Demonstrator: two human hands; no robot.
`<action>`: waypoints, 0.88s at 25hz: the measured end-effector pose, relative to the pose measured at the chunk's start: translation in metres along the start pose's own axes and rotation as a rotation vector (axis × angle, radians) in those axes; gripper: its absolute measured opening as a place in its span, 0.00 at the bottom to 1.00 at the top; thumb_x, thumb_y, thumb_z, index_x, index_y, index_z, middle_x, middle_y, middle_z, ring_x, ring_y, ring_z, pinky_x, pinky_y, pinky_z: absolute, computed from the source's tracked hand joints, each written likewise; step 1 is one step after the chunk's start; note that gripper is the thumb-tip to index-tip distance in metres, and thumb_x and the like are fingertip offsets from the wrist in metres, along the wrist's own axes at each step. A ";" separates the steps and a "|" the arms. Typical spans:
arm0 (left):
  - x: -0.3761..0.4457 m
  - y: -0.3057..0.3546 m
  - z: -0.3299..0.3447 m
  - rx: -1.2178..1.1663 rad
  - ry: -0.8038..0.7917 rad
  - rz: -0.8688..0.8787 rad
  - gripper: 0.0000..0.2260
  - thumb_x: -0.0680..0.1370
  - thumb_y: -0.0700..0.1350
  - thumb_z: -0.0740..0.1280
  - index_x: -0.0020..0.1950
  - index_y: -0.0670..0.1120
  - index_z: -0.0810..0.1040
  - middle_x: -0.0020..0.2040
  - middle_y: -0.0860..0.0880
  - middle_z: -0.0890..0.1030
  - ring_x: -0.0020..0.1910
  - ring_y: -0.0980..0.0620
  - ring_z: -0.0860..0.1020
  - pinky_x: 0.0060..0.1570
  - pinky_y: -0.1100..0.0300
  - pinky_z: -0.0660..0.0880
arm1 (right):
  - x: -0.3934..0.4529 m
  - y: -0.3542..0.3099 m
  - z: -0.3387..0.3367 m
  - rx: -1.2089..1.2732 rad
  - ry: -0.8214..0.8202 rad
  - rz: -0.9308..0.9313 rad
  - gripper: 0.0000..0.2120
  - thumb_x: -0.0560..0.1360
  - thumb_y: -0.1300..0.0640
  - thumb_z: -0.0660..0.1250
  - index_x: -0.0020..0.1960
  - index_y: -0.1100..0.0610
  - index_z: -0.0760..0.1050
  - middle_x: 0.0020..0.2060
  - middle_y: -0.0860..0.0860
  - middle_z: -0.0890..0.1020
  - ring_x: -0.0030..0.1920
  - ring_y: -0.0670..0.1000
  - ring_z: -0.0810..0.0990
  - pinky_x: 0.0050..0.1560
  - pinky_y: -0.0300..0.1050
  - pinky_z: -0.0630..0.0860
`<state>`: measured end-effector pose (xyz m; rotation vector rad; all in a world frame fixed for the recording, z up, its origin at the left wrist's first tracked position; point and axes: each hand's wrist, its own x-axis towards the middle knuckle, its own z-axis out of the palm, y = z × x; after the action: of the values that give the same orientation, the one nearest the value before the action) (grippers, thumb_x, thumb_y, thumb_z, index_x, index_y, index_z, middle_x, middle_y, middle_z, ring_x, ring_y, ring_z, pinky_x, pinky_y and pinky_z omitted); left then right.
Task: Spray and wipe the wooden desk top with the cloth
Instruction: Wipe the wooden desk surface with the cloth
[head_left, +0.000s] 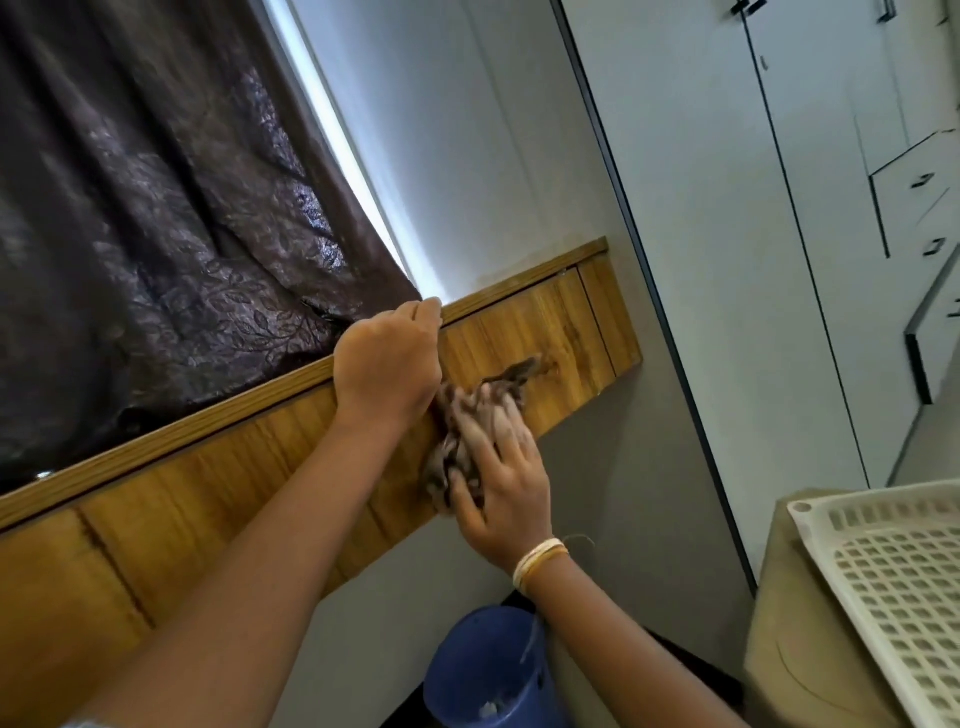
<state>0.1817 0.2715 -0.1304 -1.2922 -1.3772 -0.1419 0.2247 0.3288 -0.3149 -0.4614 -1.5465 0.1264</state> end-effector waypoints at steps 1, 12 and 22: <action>0.000 0.000 0.000 0.005 -0.002 0.002 0.08 0.75 0.37 0.67 0.53 0.41 0.81 0.36 0.44 0.82 0.27 0.43 0.78 0.27 0.62 0.57 | -0.001 0.014 -0.004 -0.034 -0.033 -0.127 0.27 0.75 0.48 0.61 0.74 0.52 0.68 0.72 0.57 0.69 0.75 0.60 0.62 0.74 0.58 0.62; 0.000 -0.001 0.000 0.020 -0.022 0.003 0.10 0.77 0.37 0.65 0.57 0.41 0.80 0.36 0.45 0.82 0.25 0.46 0.76 0.27 0.63 0.52 | 0.071 0.111 -0.039 0.077 0.134 0.631 0.28 0.81 0.52 0.57 0.79 0.47 0.55 0.79 0.55 0.55 0.79 0.55 0.51 0.76 0.58 0.57; 0.000 -0.001 0.000 -0.001 0.042 0.032 0.12 0.76 0.37 0.63 0.57 0.40 0.81 0.36 0.44 0.83 0.25 0.44 0.76 0.27 0.63 0.51 | 0.145 0.078 -0.036 -0.146 -0.041 -0.150 0.28 0.77 0.48 0.58 0.76 0.51 0.63 0.77 0.53 0.61 0.78 0.56 0.56 0.75 0.59 0.60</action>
<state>0.1814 0.2715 -0.1297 -1.3039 -1.3206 -0.1472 0.2819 0.4452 -0.2070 -0.4578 -1.6312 -0.0941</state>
